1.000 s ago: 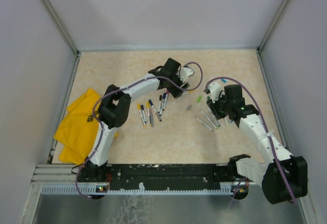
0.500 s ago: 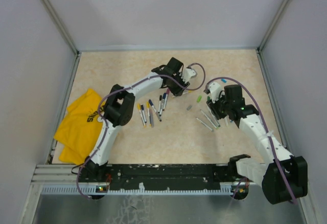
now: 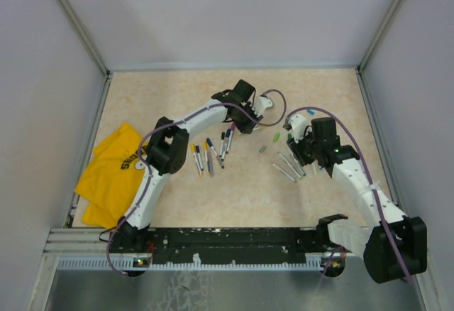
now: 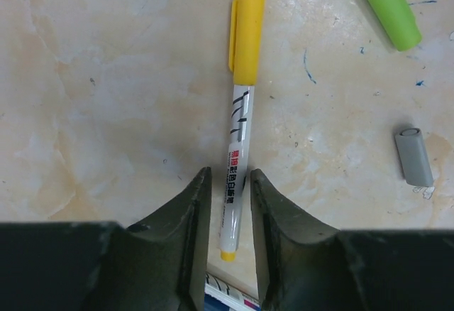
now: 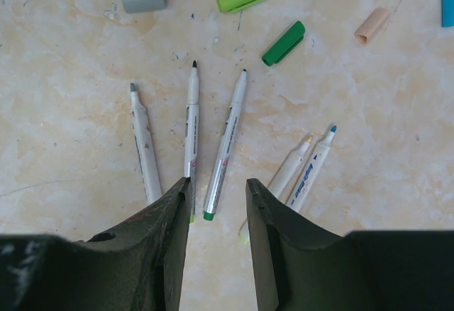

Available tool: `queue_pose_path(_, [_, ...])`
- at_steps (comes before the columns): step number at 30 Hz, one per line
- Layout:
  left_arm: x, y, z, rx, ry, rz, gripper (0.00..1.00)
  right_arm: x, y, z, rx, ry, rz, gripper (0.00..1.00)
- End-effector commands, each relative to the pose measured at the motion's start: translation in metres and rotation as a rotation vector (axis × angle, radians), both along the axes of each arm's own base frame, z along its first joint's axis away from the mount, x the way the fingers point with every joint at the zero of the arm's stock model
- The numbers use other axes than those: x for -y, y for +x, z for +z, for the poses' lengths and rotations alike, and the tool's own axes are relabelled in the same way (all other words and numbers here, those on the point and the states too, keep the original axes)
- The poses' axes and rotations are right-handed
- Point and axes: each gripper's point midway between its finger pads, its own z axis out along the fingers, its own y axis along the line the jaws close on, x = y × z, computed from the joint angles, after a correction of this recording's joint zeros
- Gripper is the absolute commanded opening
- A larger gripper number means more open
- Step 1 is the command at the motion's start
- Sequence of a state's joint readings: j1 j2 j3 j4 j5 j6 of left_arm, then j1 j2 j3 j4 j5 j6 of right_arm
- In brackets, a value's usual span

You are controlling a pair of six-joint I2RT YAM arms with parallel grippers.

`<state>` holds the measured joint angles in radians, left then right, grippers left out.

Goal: Open the pen caps
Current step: Pick up the pen from the center of the board.

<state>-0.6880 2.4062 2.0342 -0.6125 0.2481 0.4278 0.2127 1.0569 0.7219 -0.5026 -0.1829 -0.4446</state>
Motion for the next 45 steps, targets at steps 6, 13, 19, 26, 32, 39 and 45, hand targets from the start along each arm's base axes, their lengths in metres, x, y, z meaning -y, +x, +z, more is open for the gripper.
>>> queue_pose_path(6, [-0.006, -0.006, -0.009, -0.015, 0.049, -0.026, 0.15, 0.000, 0.011, 0.019, 0.065, 0.012, -0.002, 0.37])
queue_pose_path(13, [0.003, -0.005, 0.022, 0.074, -0.001, -0.013, 0.00, -0.002, 0.011, 0.022, 0.069, 0.022, 0.006, 0.37])
queue_pose_path(19, [0.001, -0.007, 0.064, 0.132, -0.109, 0.056, 0.00, -0.010, 0.007, 0.027, 0.072, 0.059, 0.036, 0.37])
queue_pose_path(26, [-0.014, -0.022, 0.085, 0.120, -0.165, 0.145, 0.00, -0.025, 0.001, 0.041, 0.098, 0.133, 0.103, 0.36])
queue_pose_path(32, [-0.028, -0.043, 0.108, 0.083, -0.242, 0.214, 0.00, -0.044, -0.008, 0.064, 0.138, 0.232, 0.180, 0.36])
queue_pose_path(39, [-0.043, -0.082, 0.126, 0.045, -0.408, 0.278, 0.00, -0.065, -0.018, 0.093, 0.206, 0.342, 0.280, 0.36])
queue_pose_path(45, [-0.057, -0.110, 0.145, 0.044, -0.550, 0.321, 0.00, -0.086, -0.025, 0.117, 0.217, 0.451, 0.382, 0.35])
